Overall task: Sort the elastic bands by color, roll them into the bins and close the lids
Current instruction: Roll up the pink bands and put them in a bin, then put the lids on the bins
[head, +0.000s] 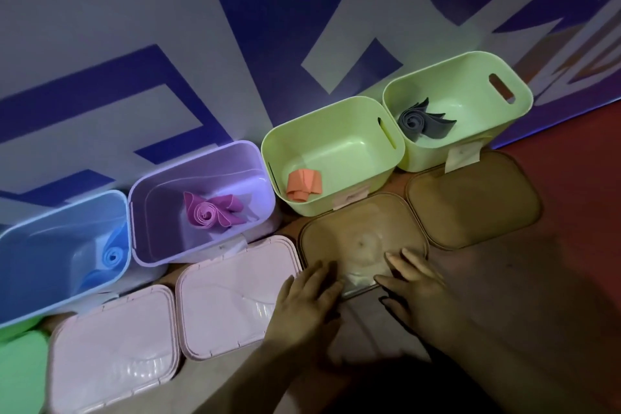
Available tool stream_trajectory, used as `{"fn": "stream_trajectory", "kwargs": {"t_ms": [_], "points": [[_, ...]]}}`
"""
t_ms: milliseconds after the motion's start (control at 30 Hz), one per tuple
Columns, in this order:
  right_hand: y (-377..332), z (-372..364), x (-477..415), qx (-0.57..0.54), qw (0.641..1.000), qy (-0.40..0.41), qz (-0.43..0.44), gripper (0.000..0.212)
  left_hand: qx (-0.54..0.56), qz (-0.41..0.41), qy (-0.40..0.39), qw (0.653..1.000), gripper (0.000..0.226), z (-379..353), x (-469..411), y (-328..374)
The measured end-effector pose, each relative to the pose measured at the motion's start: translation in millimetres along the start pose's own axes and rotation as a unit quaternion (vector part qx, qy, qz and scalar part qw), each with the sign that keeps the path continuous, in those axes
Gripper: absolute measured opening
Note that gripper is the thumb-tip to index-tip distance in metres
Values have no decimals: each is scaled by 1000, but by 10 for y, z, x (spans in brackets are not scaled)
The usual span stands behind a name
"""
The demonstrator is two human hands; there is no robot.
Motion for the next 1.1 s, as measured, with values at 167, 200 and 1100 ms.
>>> {"fn": "stream_trajectory", "kwargs": {"t_ms": [167, 200, 1100], "points": [[85, -66, -8, -59, 995, 81, -6, 18, -68, 10, -47, 996, 59, -214, -76, -66], [74, -50, -24, -68, 993, 94, -6, 15, -69, 10, -48, 996, 59, -217, -76, -71], [-99, 1707, -318, -377, 912, 127, -102, 55, 448, 11, 363, 817, 35, 1297, 225, 549]]}}
Point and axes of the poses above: each hand's wrist, its own x-axis away from the middle knuckle, its own z-axis out of the back of the hand, y = z × x, the point moved 1 cm from there along -x, towards the middle knuckle, and after that the axes turned 13 degrees about x, right-handed, at the moved point
